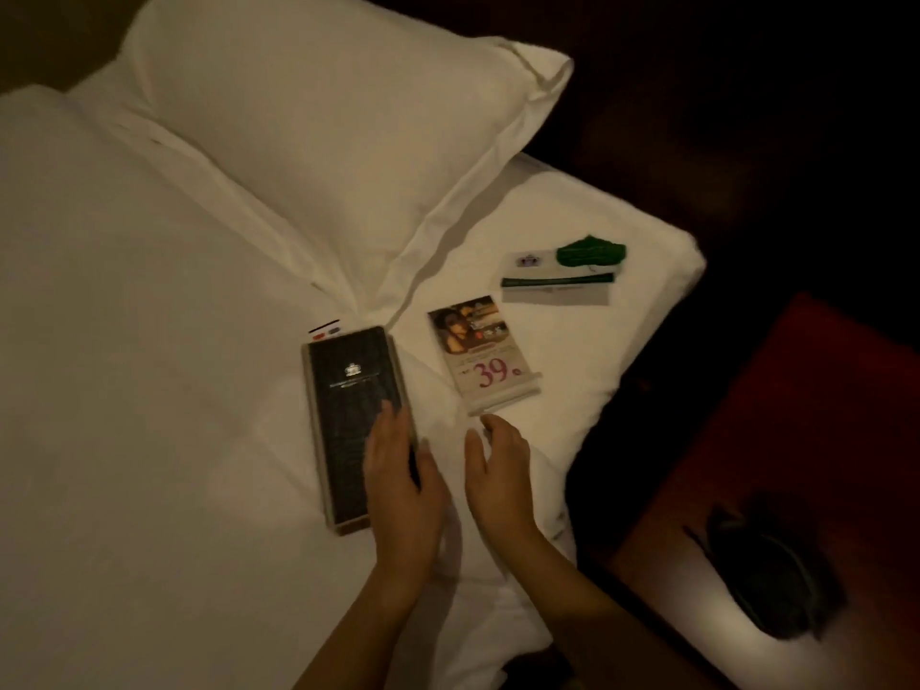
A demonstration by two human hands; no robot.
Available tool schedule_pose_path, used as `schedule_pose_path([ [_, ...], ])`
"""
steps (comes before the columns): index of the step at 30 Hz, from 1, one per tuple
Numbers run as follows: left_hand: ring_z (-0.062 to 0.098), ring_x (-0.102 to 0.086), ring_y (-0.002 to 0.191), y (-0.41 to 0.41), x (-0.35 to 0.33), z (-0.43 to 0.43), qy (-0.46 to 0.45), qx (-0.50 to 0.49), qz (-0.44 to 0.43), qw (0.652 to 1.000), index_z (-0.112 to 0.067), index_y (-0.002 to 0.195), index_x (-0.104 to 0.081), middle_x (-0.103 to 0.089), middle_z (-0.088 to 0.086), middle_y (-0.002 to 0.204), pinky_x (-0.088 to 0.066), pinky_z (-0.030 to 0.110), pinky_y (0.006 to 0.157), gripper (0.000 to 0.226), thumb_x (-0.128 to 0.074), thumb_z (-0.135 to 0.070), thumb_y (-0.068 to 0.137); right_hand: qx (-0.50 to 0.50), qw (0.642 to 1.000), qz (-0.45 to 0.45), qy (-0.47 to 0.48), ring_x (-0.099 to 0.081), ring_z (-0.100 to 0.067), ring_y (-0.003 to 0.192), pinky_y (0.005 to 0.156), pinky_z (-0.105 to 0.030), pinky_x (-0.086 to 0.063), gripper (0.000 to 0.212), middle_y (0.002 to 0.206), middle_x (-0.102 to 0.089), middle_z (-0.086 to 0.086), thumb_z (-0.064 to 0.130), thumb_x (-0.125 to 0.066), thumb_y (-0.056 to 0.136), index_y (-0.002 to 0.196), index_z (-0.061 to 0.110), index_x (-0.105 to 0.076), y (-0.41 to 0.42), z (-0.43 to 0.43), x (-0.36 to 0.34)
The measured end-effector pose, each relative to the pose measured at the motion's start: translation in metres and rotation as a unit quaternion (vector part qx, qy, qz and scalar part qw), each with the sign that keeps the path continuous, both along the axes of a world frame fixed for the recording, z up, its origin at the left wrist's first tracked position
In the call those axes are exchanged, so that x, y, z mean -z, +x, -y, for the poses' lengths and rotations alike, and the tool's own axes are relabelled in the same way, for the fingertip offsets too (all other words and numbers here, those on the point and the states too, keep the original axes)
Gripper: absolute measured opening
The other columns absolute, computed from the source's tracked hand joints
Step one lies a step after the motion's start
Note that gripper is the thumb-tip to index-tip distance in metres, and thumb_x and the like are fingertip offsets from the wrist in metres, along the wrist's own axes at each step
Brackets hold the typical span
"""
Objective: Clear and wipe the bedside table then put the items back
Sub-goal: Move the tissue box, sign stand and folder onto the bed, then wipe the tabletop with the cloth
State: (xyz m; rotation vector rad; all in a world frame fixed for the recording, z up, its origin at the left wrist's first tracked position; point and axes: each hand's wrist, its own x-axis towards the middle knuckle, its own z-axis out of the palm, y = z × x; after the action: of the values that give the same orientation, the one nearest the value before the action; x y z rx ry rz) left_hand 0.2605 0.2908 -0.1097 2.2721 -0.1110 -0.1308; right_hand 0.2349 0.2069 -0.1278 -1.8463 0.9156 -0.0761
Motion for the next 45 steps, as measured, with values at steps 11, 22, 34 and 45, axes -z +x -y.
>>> schedule_pose_path([
  [11,0.016,-0.013,0.146,-0.092,0.017,0.215,0.032,0.479,0.027,0.877,-0.024,0.147,-0.023,-0.021,0.003,0.157,-0.011,0.037,0.120,0.052,-0.035,-0.034,0.097,0.119,0.929,-0.227,-0.267,-0.033,-0.030,0.135,0.113,-0.050,-0.020,0.045,0.142,-0.043,-0.012,0.029,-0.045,0.093,0.135,0.013,-0.040,-0.187,0.162,0.006],
  [22,0.016,0.005,0.148,-0.156,0.089,0.366,0.190,0.664,0.137,0.710,-0.034,0.148,-0.012,-0.006,-0.003,0.161,0.008,0.047,0.117,0.055,-0.025,-0.049,0.096,0.040,0.937,-0.211,-0.274,-0.036,-0.029,0.137,0.112,-0.050,-0.031,0.057,0.147,-0.042,-0.011,0.033,-0.055,0.083,0.136,0.020,-0.042,-0.259,0.176,0.050],
  [34,0.020,0.006,0.148,-0.193,0.101,0.384,0.247,0.628,0.227,0.702,-0.034,0.148,-0.009,-0.004,-0.003,0.161,0.007,0.055,0.117,0.061,-0.017,-0.058,0.092,0.208,0.899,-0.261,-0.283,-0.032,-0.030,0.139,0.115,-0.042,-0.020,0.053,0.147,-0.040,-0.013,0.028,-0.036,0.085,0.136,0.017,-0.042,-0.403,0.200,0.062],
  [45,0.021,0.002,0.148,-0.192,0.107,0.385,0.256,0.618,0.241,0.703,-0.035,0.148,-0.009,-0.007,-0.003,0.161,0.005,0.056,0.117,0.060,-0.017,-0.058,0.092,0.399,0.848,-0.274,-0.218,-0.023,-0.035,0.142,0.114,-0.052,-0.028,0.053,0.150,-0.032,-0.019,0.034,-0.027,0.091,0.137,0.012,-0.039,-0.483,0.223,0.061],
])
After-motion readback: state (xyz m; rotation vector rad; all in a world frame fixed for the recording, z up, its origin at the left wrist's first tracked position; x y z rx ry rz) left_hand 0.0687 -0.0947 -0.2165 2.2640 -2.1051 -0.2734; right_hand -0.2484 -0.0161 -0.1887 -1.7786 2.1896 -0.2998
